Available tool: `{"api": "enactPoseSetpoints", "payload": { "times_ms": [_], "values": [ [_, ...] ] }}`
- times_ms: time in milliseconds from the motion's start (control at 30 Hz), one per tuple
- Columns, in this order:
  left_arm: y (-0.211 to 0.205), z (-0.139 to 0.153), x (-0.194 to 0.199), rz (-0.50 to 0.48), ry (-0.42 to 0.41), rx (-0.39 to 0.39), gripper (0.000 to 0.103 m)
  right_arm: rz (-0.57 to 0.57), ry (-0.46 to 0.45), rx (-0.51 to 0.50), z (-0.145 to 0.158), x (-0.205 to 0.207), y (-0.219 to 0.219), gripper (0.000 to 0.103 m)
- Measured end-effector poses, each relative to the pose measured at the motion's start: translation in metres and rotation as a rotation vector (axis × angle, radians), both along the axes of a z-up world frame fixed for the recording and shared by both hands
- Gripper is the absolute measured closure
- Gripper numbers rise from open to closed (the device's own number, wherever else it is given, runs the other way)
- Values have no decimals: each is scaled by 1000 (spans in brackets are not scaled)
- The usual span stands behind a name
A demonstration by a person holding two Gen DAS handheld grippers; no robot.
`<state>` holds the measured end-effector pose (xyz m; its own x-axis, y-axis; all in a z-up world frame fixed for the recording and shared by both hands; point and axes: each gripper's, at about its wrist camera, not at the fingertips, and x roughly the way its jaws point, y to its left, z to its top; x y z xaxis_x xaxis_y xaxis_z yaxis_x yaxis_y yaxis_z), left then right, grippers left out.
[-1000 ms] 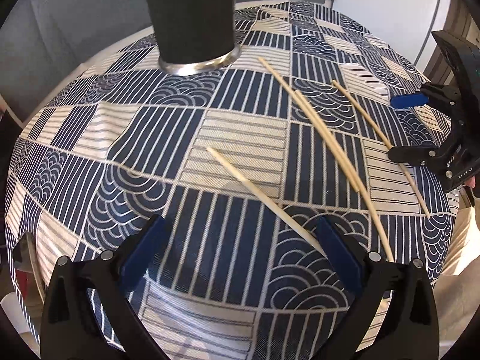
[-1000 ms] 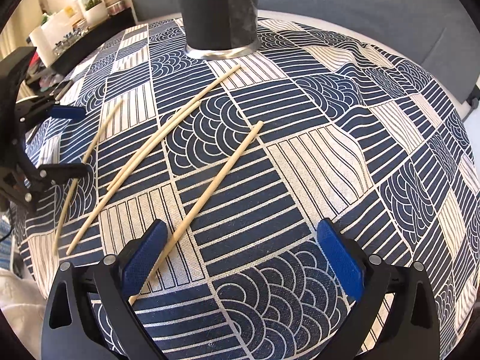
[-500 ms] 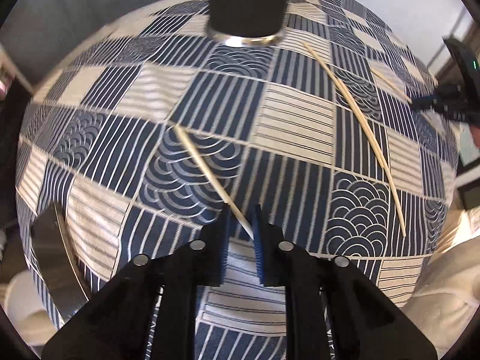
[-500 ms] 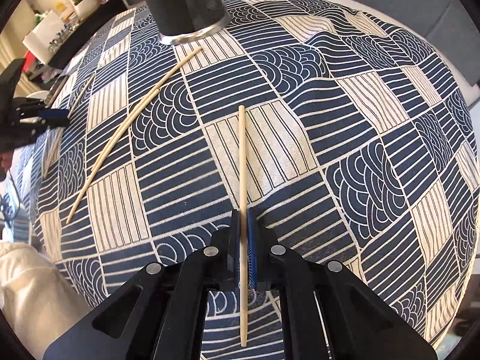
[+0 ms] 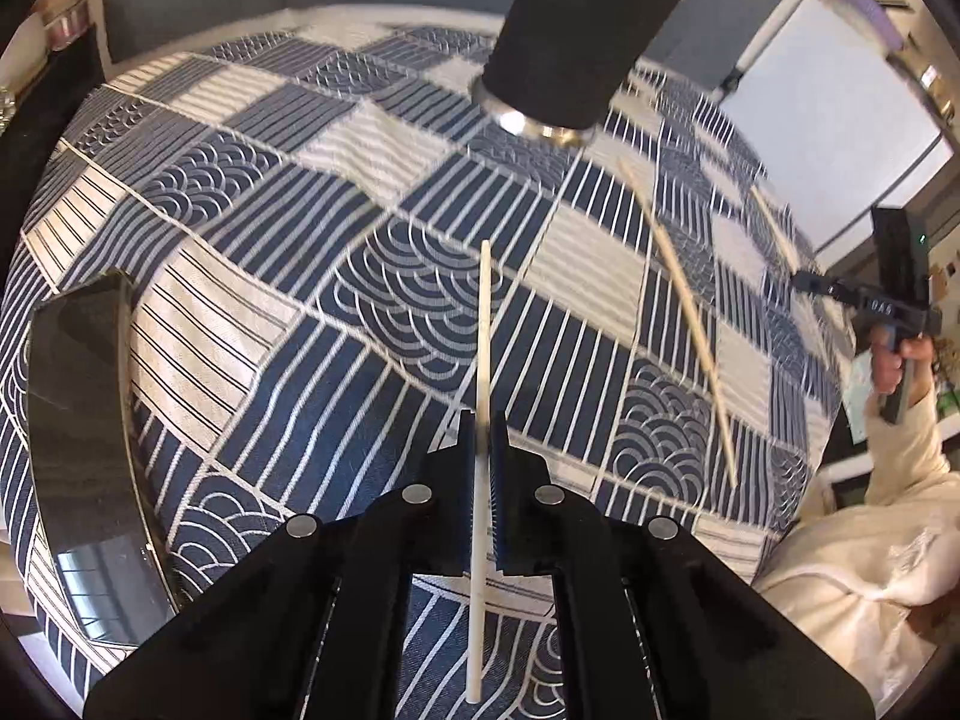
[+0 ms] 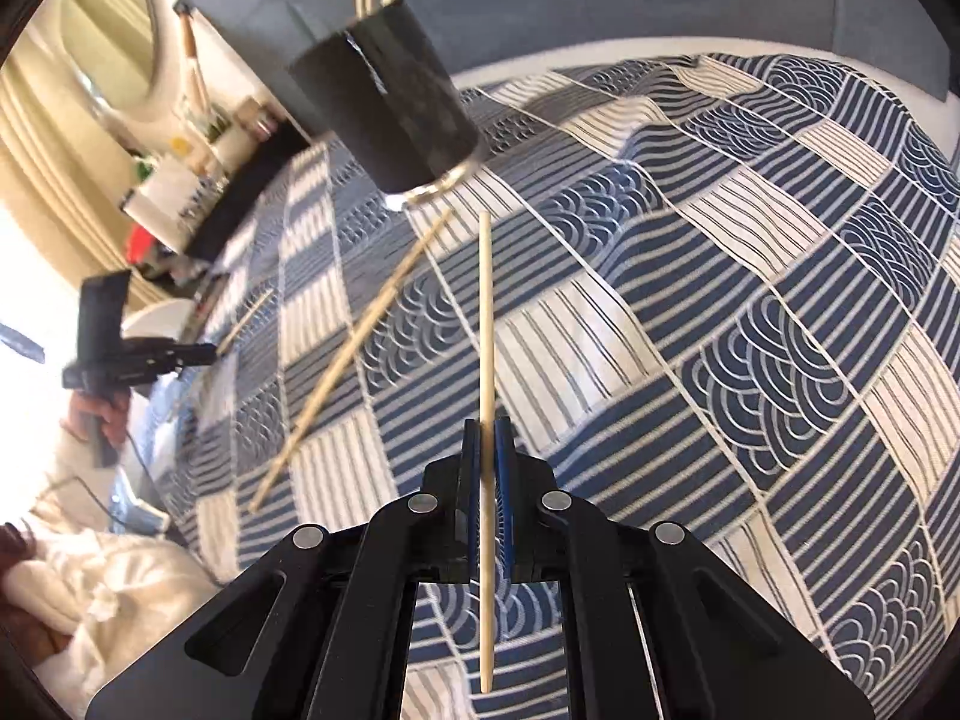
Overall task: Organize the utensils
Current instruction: 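Close the right tool on a chopstick while the left tool grasps another, then lift both held chopsticks upright and bring them above the black cup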
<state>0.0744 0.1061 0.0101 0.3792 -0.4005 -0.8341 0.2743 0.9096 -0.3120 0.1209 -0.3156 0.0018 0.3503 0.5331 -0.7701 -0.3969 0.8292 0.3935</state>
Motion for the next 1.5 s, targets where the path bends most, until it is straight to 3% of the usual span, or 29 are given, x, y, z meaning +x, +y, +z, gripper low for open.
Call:
{"api": "enactPoseSetpoints", "payload": {
  "times_ms": [67, 200, 400, 567, 667, 833, 967, 1067, 1200, 1300, 1500],
  "values": [
    [3, 11, -3, 10, -64, -15, 98, 12, -36, 21, 9, 1, 1, 98],
    [5, 14, 0, 14, -78, -62, 98, 23, -106, 100, 27, 0, 6, 98],
    [5, 22, 2, 20, -121, -148, 98, 40, -136, 199, 34, -5, 13, 98],
    [5, 48, 8, 8, -215, -237, 98, 64, -166, 245, 45, -3, 21, 98],
    [-2, 71, 15, -21, -274, -263, 98, 89, -230, 267, 72, 4, 28, 98],
    [-18, 101, 43, -82, -319, -371, 98, 118, -328, 306, 112, 21, 42, 98],
    [-36, 128, 65, -128, -381, -418, 98, 91, -358, 420, 135, 47, 45, 98],
    [-44, 147, 82, -144, -421, -453, 98, 63, -423, 433, 154, 64, 53, 98],
    [-55, 167, 103, -158, -511, -480, 98, 28, -497, 454, 165, 92, 67, 98],
    [-64, 165, 116, -137, -672, -500, 98, -5, -572, 496, 162, 112, 79, 98],
    [-75, 158, 148, -100, -788, -545, 98, -45, -689, 577, 159, 143, 97, 98]
  ]
}}
